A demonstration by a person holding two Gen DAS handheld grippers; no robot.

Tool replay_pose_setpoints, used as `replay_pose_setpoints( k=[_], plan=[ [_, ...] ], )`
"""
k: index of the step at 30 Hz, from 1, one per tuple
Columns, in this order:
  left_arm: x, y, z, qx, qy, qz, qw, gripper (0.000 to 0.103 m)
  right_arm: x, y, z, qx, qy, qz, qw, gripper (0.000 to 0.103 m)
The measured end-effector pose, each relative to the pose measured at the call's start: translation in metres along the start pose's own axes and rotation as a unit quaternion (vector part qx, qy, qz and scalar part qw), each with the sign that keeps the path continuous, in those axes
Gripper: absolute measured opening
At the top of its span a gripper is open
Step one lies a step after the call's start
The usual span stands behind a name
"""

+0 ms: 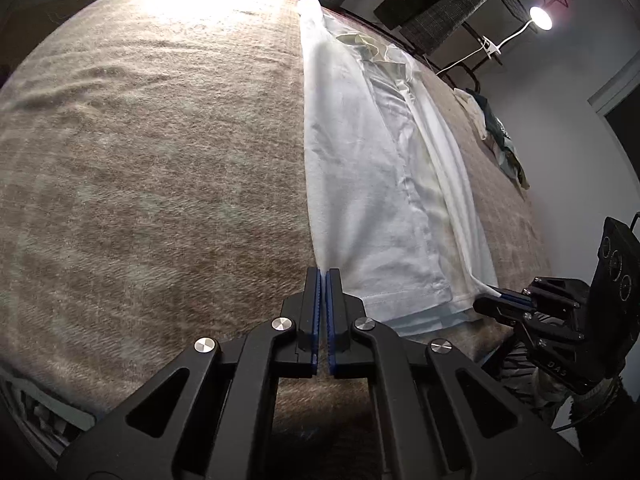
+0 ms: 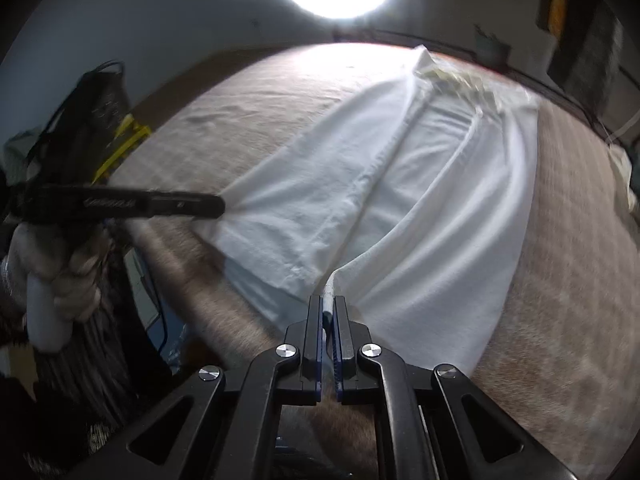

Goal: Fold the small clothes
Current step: 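Lift the hem and fold it toward the collar, then open both tools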

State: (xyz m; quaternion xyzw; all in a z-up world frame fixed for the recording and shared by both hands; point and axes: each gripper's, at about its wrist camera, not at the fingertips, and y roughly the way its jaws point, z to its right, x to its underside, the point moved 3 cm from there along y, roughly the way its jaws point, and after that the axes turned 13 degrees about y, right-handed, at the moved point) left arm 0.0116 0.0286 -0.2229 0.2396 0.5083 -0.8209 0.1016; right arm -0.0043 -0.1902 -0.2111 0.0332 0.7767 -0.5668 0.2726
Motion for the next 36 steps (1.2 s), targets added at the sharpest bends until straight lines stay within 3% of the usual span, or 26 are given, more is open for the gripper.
replay_pose_setpoints(
  k=[3,6,7,8,9,12,14,15,16,17,20,22,24,27,30,33,36],
  plan=[
    [0.0,-0.001,-0.001,0.006,-0.007,-0.006,0.9999,0.0,0.006,0.003,0.004,0.009,-0.01,-0.021,1.0,0.009],
    [-0.002,-0.005,-0.005,0.007,-0.023,-0.009,0.9997,0.005,0.01,-0.013,0.022,-0.022,0.051,-0.005,0.998,0.04],
    [-0.003,-0.004,-0.006,0.014,-0.033,-0.013,0.9993,0.018,0.01,-0.019,0.029,-0.027,0.07,0.004,0.997,0.05],
    [-0.003,-0.004,-0.008,0.02,-0.042,-0.012,0.9988,0.035,0.01,-0.027,0.04,-0.028,0.108,0.017,0.994,0.051],
    [-0.004,-0.003,-0.01,0.024,-0.051,-0.011,0.9983,0.04,0.011,-0.032,0.05,-0.025,0.138,0.027,0.99,0.052],
    [-0.002,0.006,-0.009,0.043,-0.062,-0.025,0.9968,0.04,0.021,-0.034,0.089,0.008,0.245,0.021,0.969,0.053],
    [-0.003,0.006,-0.003,0.038,-0.048,-0.022,0.9979,0.036,0.033,-0.025,0.109,0.013,0.298,-0.005,0.955,0.05],
    [-0.002,0.008,-0.001,0.043,-0.04,-0.029,0.9979,0.028,0.036,-0.021,0.113,0.009,0.308,-0.013,0.951,0.049],
    [-0.001,0.011,-0.001,0.042,-0.041,-0.035,0.9977,0.01,0.038,-0.02,0.116,-0.005,0.318,-0.013,0.948,0.049],
    [0.001,0.014,-0.003,0.047,-0.05,-0.037,0.997,0.007,0.039,-0.021,0.117,-0.021,0.321,-0.007,0.947,0.049],
    [0.001,0.014,-0.007,0.061,-0.065,-0.034,0.9954,0.003,0.039,-0.018,0.115,-0.059,0.325,-0.008,0.944,0.044],
    [-0.001,0.013,-0.006,0.064,-0.066,-0.032,0.9953,0.003,0.039,-0.012,0.112,-0.088,0.319,-0.018,0.943,0.015],
    [-0.003,0.006,-0.005,0.069,-0.071,-0.028,0.9948,0.002,0.04,-0.002,0.11,-0.122,0.328,-0.041,0.936,0.002],
    [-0.008,-0.014,-0.004,0.083,-0.08,-0.005,0.9933,0.002,0.036,-0.005,0.11,-0.142,0.337,-0.033,0.93,0.001],
    [-0.008,-0.016,-0.002,0.07,-0.064,-0.008,0.9955,0.002,0.032,-0.021,0.113,-0.176,0.35,-0.006,0.92,0.001],
    [-0.004,-0.001,-0.003,0.057,-0.059,-0.032,0.9961,0.002,0.033,-0.014,0.113,-0.15,0.342,-0.015,0.928,0.001],
    [-0.007,0.001,-0.005,0.067,-0.067,-0.031,0.9951,0.002,0.03,0.002,0.111,-0.143,0.349,-0.039,0.925,0.001]
  ],
)
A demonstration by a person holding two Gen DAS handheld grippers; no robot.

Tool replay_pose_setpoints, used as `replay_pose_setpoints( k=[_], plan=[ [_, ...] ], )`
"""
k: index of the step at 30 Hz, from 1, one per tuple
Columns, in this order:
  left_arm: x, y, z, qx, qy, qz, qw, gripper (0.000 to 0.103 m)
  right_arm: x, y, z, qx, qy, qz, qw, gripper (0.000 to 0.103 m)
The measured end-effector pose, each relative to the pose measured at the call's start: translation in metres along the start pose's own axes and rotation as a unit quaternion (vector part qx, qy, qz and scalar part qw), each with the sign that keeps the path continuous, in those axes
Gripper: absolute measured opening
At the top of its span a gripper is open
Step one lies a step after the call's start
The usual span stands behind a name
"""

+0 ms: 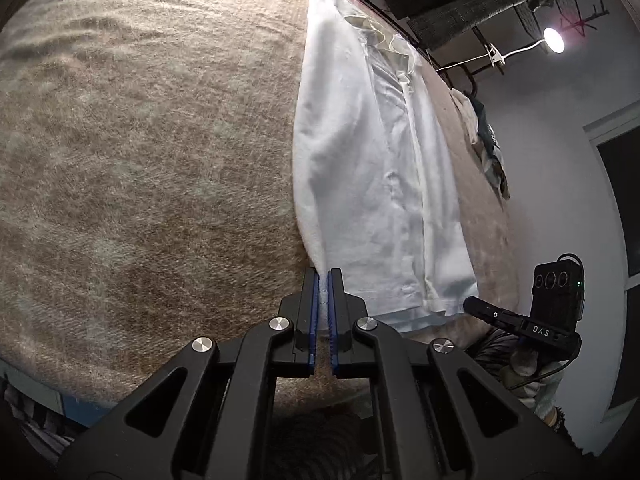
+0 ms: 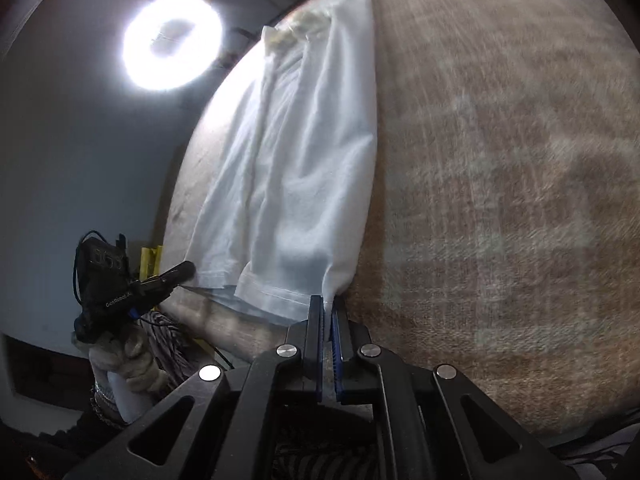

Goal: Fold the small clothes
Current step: 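Lift the hem and fold it toward the collar, then open both tools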

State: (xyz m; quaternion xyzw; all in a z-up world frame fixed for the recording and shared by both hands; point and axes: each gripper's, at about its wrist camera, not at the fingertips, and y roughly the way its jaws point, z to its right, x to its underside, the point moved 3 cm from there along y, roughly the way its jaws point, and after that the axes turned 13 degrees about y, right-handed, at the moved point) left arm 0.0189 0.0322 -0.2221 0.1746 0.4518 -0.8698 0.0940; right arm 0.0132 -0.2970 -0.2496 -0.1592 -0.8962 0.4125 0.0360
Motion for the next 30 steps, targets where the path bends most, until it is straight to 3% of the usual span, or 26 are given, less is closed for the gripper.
replay_pose_setpoints(
  k=[8,19,24,30],
  plan=[
    [-0.049,-0.011,0.006,0.014,0.004,0.034,0.9993,0.002,-0.041,-0.02,-0.025,-0.058,0.008,0.035,0.998,0.001],
    [-0.134,0.015,-0.002,-0.018,0.026,0.058,0.9978,0.002,-0.128,-0.016,-0.04,-0.035,0.008,0.079,0.996,0.001],
    [-0.146,0.036,-0.014,-0.029,0.026,0.048,0.9981,0.002,-0.156,-0.008,-0.031,-0.027,0.024,0.087,0.996,0.001],
    [-0.155,0.045,-0.018,-0.046,0.03,0.051,0.9972,0.002,-0.163,0.001,-0.023,-0.007,0.027,0.086,0.996,0.004]
  ],
)
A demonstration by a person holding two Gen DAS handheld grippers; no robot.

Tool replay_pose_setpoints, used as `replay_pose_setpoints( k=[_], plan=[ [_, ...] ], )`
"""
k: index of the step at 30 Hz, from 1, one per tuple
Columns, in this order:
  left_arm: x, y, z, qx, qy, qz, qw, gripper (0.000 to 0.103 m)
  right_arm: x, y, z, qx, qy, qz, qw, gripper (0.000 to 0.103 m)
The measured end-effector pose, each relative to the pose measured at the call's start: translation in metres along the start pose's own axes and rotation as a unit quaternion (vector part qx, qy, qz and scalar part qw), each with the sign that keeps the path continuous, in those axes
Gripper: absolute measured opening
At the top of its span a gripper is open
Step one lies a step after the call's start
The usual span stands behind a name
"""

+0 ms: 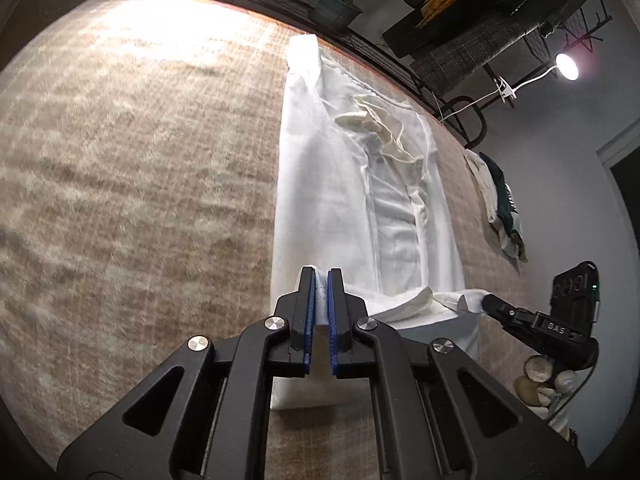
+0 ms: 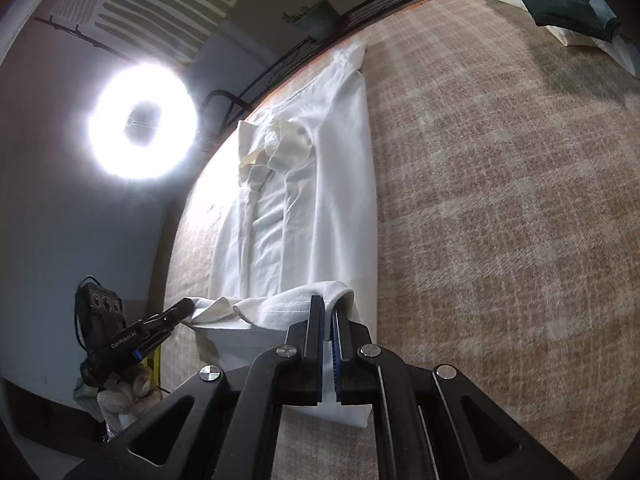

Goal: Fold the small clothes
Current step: 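Lift the hem and fold it toward the collar, then open both tools, then withdraw both tools from the folded shirt and move them toward the collar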

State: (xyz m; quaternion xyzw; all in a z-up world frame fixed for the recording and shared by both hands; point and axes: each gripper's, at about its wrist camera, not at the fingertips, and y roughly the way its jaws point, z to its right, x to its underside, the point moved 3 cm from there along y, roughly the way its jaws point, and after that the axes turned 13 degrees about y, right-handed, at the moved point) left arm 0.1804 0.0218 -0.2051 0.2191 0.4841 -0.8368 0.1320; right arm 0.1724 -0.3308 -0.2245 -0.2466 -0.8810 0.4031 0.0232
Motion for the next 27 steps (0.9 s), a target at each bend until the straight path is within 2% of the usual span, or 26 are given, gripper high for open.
replay_pose_setpoints(
  k=[2,3,4,8,12,14,19,27],
  plan=[
    [-0.003,-0.002,0.0,-0.004,0.004,0.005,1.0,0.006,-0.003,-0.001,-0.001,0.011,-0.008,0.006,1.0,0.012],
    [-0.004,-0.006,0.001,-0.009,0.008,0.012,0.9999,0.009,-0.004,-0.001,-0.002,0.016,-0.013,0.008,1.0,0.023],
    [-0.005,-0.01,0.002,-0.012,0.013,0.017,0.9997,0.011,-0.005,-0.005,-0.004,0.016,-0.021,0.017,1.0,0.024],
    [0.005,-0.025,0.015,-0.01,0.058,0.018,0.9981,0.011,0.004,-0.018,-0.015,0.02,-0.075,0.022,0.997,0.023],
    [0.028,-0.024,0.032,-0.011,0.116,-0.013,0.9931,0.011,0.027,-0.015,-0.027,0.016,-0.14,-0.015,0.99,0.019],
    [0.037,-0.015,0.035,-0.022,0.132,-0.036,0.9903,0.011,0.04,-0.006,-0.03,0.03,-0.177,-0.04,0.983,0.018],
    [0.043,0.01,0.028,-0.025,0.117,-0.071,0.9903,0.011,0.053,0.018,-0.025,0.076,-0.214,-0.074,0.971,0.018],
    [0.007,0.029,0.02,-0.034,0.098,-0.05,0.9933,0.011,0.032,0.04,-0.041,0.094,-0.251,-0.061,0.961,0.018]
  ],
)
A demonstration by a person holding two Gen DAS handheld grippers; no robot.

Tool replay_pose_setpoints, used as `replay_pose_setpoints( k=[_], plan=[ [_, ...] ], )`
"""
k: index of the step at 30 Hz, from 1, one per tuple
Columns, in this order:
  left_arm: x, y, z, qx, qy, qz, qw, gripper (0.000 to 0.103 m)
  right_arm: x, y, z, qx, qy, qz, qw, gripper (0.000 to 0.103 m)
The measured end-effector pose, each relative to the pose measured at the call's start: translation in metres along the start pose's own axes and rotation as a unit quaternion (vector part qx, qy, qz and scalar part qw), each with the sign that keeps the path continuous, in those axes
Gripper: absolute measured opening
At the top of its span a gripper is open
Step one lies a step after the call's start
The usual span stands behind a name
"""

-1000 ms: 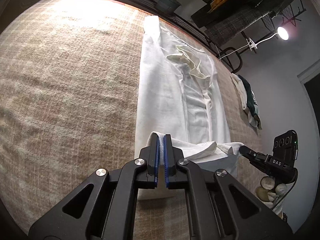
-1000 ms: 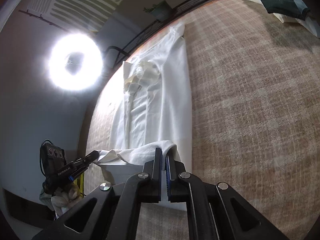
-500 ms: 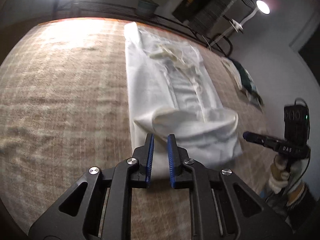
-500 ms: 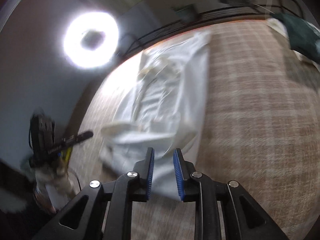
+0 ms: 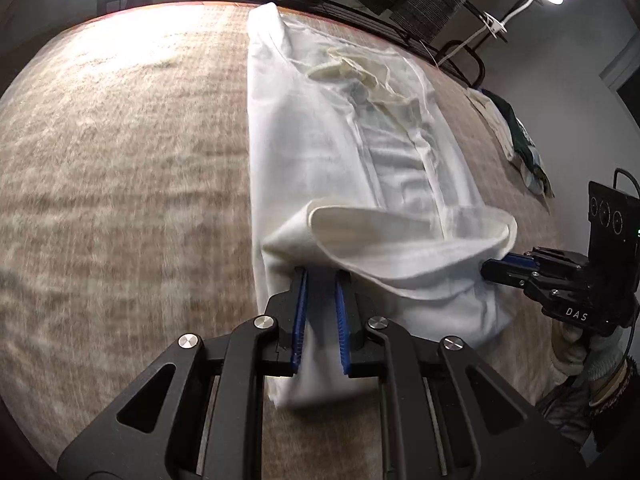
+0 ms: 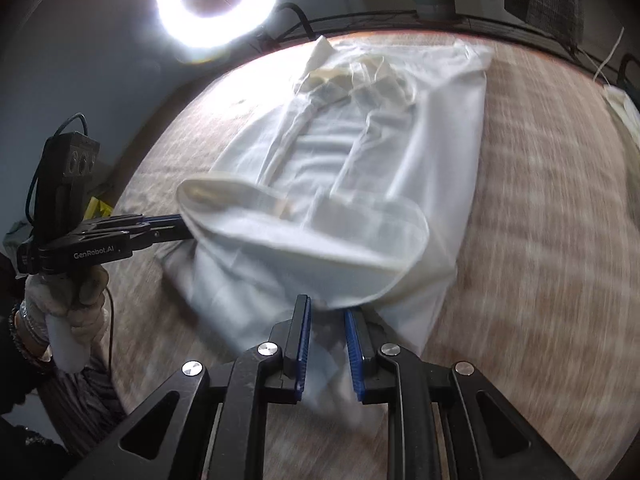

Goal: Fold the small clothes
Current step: 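Withdraw both tools from the folded shirt and move them toward the collar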

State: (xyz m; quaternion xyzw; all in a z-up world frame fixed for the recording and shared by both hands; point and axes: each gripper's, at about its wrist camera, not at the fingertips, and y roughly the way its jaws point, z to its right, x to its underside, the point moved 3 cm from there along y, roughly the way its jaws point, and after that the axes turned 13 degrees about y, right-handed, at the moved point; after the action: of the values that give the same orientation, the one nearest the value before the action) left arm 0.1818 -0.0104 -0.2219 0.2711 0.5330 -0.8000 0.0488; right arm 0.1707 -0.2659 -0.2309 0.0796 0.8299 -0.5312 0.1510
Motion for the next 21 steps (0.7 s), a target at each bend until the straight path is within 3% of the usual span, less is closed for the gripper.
replay_pose_setpoints(
  k=[5,10,17,21],
  plan=[
    [-0.022,0.004,-0.02,-0.03,-0.03,0.017,0.999,0.011,-0.032,-0.004,0.015,0.023,0.032,0.045,0.998,0.018],
    [-0.044,0.009,-0.034,-0.048,-0.038,0.028,0.9977,0.011,-0.059,-0.015,0.028,0.032,0.053,0.079,0.995,0.027],
    [-0.089,0.016,-0.047,-0.073,-0.026,0.05,0.9957,0.011,-0.097,-0.02,0.032,0.017,0.068,0.104,0.992,0.035],
    [-0.121,0.028,-0.063,-0.084,-0.028,0.054,0.9946,0.011,-0.123,-0.012,0.042,0.03,0.064,0.106,0.992,0.038]
  ],
)
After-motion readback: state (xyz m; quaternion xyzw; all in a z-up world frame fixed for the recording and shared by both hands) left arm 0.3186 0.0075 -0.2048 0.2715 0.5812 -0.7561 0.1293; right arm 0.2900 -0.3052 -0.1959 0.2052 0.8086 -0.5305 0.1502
